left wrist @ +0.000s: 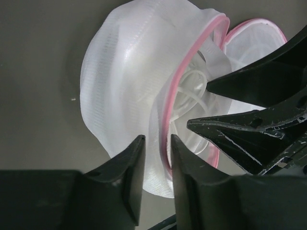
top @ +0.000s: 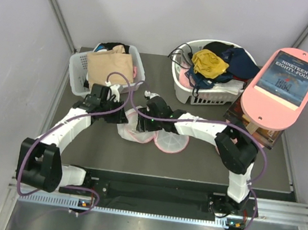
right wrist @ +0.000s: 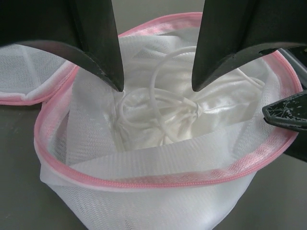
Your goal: Unzip the laundry bag and remove the bra
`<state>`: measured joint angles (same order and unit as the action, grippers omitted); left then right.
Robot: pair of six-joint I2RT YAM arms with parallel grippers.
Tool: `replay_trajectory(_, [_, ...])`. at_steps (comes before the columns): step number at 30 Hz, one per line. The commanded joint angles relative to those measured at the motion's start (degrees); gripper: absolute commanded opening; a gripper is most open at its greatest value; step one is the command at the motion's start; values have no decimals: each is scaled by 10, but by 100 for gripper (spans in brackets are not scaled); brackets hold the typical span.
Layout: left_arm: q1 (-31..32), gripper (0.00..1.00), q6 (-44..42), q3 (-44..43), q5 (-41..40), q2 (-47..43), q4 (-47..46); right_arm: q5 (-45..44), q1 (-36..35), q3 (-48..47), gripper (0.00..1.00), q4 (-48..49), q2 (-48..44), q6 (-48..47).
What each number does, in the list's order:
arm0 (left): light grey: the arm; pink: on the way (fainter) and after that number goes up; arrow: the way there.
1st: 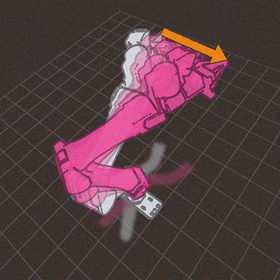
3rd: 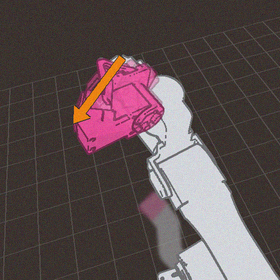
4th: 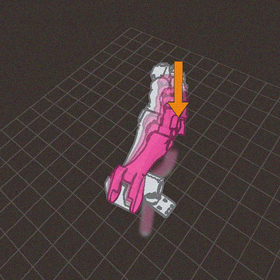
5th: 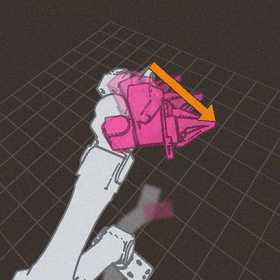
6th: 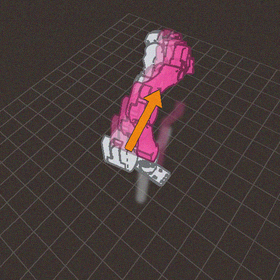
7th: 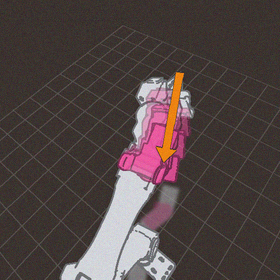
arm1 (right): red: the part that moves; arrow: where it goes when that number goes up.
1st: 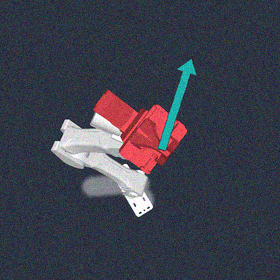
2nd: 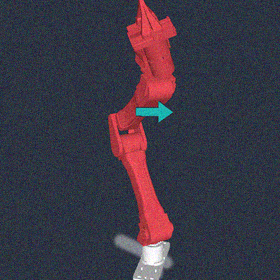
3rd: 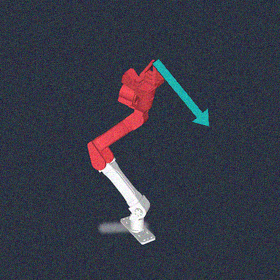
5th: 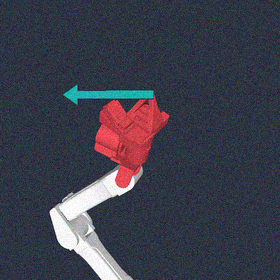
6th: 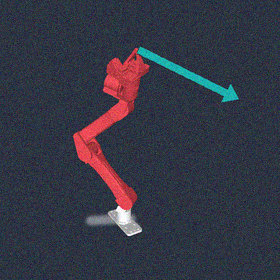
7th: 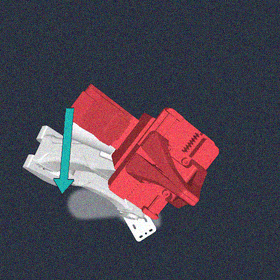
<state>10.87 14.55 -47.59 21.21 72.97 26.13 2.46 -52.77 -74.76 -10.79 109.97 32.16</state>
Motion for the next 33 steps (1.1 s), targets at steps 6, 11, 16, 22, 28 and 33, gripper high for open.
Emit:
replay_trajectory(6, [9, 20, -11, -20, 32, 12, -6, -23, 0, -45, 59, -19, 40, 0])
replay_trajectory(11, [15, 7, -14, -20, 37, 16, -6, -68, -1, -71, 60, -42, 56, -9])
replay_trajectory(16, [20, 0, -15, -21, 37, 21, -6, -105, 0, -87, 60, -50, 69, -18])
replay_trajectory(22, [23, 0, -15, -22, 38, 24, -5, -124, -1, -99, 47, -42, 96, -22])
replay_trajectory(28, [25, 0, -14, -22, 30, 21, -3, -113, -1, -93, 0, -21, 96, -26])
replay_trajectory(33, [25, 0, -14, -23, 16, 18, 0, -73, -1, -38, 0, 42, 30, -27])
